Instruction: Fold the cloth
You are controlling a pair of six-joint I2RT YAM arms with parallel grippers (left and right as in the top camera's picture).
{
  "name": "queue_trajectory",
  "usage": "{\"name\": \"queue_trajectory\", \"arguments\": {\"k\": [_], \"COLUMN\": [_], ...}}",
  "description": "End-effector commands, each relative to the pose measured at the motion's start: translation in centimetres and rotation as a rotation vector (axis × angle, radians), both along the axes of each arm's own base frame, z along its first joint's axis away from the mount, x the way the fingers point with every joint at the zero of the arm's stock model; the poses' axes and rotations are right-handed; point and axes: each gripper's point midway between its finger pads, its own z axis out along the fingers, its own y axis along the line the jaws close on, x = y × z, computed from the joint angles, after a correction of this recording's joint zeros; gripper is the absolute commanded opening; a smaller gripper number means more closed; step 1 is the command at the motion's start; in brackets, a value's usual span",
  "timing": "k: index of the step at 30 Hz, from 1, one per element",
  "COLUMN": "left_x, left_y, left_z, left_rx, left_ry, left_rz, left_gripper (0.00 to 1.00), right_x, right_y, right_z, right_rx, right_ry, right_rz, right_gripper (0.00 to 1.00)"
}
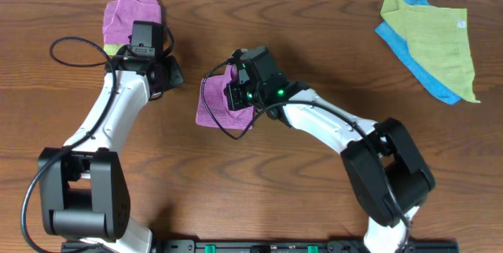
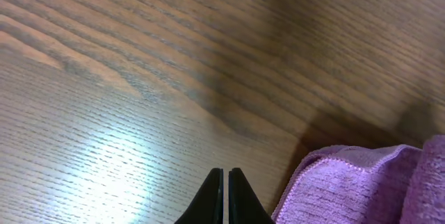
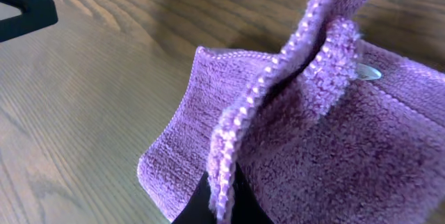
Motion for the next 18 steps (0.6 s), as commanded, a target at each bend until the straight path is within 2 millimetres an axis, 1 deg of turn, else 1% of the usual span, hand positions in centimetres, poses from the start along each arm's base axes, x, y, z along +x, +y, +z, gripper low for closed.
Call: {"name": "queue_trajectory", "arguments": {"k": [1, 5, 11, 15, 17, 18], "left_x": [0.4, 0.4, 0.4, 0.5, 0.5, 0.5], "left_y": [0.5, 0.5, 0.6, 0.6, 0.6, 0.6], "left_z": [1.5, 1.5, 1.5, 1.5, 1.5, 1.5], "left_rx": [0.025, 0.025, 0.031, 0.032, 0.032, 0.032], "left_ry": [-0.037, -0.038, -0.038, -0.039, -0.039, -0.039], "left_rz": [-0.002, -0.002, 0.002, 0.002, 0.002, 0.002], "left_gripper": [0.06, 0.06, 0.06, 0.06, 0.06, 0.06], "right_x": [0.4, 0.7, 0.3, 0.0, -0.2, -0.3], "right_y": [1.2, 1.6, 1.8, 2.1, 2.3, 2.4], "right_z": [0.6, 0.6, -0.1, -0.2, -0.2, -0.3], "right_rx": [0.008, 0.008, -0.001, -0.004, -0.004, -0.005], "right_ry": [-0.03, -0.035, -0.022, -0.021, -0.022, -0.021], "right_rz": [0.023, 0.024, 0.032, 0.044, 0.049, 0.051], "right_gripper": [0.01, 0.01, 0.01, 0.01, 0.04, 0.07]}}
